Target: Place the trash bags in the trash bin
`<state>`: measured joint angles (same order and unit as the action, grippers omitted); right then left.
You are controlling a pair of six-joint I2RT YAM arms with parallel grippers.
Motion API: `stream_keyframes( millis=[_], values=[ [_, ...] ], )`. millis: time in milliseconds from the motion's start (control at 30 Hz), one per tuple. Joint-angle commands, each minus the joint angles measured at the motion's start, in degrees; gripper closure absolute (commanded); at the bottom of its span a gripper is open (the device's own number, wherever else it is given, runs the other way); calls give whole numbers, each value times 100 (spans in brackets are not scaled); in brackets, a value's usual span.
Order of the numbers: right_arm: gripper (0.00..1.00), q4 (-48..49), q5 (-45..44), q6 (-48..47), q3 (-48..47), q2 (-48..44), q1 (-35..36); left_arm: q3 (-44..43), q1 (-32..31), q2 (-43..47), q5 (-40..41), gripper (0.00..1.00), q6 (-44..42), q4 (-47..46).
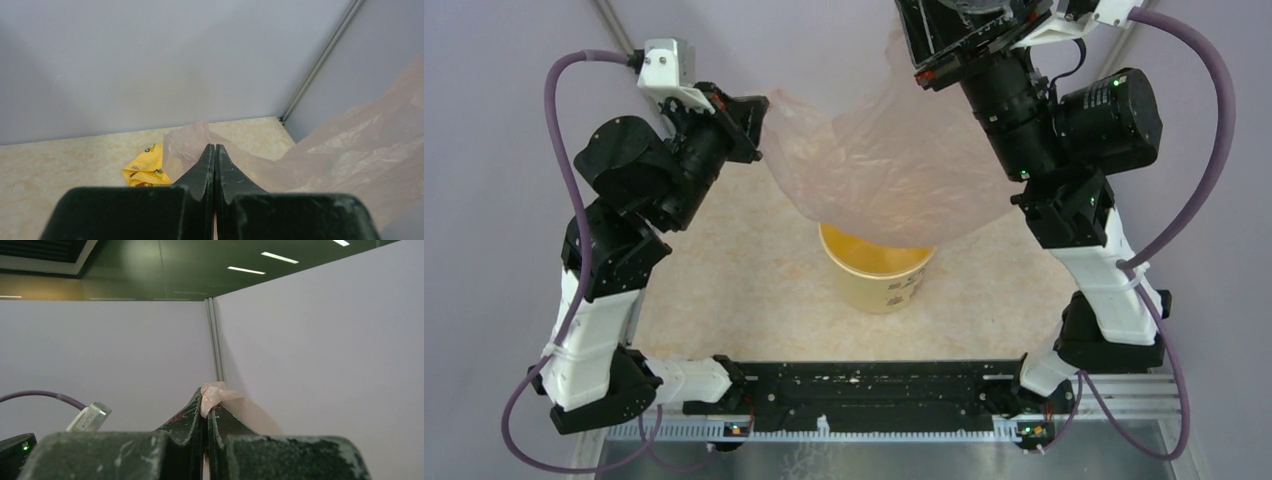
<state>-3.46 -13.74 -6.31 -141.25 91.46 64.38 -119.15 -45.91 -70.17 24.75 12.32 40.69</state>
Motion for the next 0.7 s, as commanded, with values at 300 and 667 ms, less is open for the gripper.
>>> stream_keyframes(
  millis=[300,667],
  values=[
    [100,-59,-98,475,1017,-324,49,563,17,-184,1352,100,-515,-349],
    [97,-73,49,587,1325,-181,49,1134,1048,-436,936,100,-581,-714]
  ],
)
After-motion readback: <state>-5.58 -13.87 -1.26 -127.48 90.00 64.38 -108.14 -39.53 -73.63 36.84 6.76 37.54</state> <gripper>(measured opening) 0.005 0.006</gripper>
